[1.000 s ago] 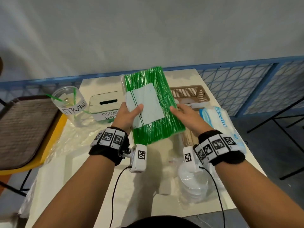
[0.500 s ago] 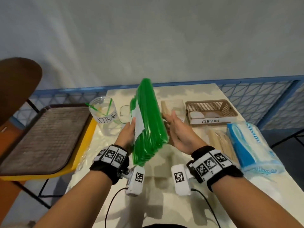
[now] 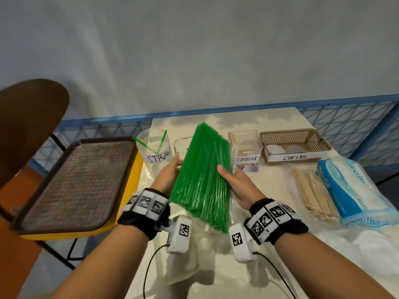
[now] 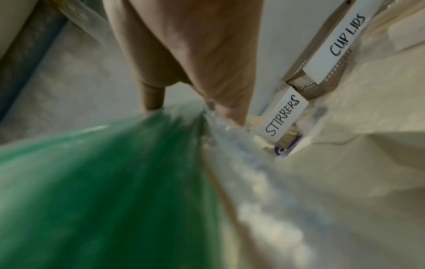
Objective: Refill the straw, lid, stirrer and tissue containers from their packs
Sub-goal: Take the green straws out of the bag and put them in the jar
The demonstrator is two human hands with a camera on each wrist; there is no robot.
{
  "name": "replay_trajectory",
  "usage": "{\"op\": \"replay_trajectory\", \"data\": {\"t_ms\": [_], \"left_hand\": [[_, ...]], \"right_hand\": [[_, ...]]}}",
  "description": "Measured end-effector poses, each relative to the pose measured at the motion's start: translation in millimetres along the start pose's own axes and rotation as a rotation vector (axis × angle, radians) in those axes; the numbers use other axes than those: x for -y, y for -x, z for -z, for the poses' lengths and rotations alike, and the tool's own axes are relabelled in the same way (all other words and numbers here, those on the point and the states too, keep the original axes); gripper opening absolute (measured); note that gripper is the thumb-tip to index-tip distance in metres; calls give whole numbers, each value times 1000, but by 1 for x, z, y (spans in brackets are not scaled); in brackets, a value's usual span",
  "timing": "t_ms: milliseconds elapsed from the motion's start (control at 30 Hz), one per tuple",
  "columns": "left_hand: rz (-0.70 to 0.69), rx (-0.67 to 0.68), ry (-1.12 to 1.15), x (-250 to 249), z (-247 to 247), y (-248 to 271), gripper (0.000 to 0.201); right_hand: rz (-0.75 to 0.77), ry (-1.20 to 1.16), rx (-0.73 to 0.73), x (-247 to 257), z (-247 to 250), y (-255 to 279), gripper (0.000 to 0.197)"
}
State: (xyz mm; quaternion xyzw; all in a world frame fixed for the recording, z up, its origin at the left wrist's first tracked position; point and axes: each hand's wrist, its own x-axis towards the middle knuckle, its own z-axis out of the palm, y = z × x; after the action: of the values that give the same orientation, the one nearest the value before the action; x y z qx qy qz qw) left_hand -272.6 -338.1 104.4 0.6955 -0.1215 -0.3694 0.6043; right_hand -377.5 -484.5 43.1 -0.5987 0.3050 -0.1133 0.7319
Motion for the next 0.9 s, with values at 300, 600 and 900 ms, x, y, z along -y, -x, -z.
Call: {"op": "replay_trajectory", "data": {"t_ms": [300,600,900], "left_hand": [[14,-15,-74,28,15,12,98],[-20,-114,20,54,40,-3,130],[44,-122,81,51,39,4,54]], "right_hand": [[118,230,9,18,1,2,60],[-37,179,-35,23,17,-12,45],[132,490,-133,13,36,-15,21]]}}
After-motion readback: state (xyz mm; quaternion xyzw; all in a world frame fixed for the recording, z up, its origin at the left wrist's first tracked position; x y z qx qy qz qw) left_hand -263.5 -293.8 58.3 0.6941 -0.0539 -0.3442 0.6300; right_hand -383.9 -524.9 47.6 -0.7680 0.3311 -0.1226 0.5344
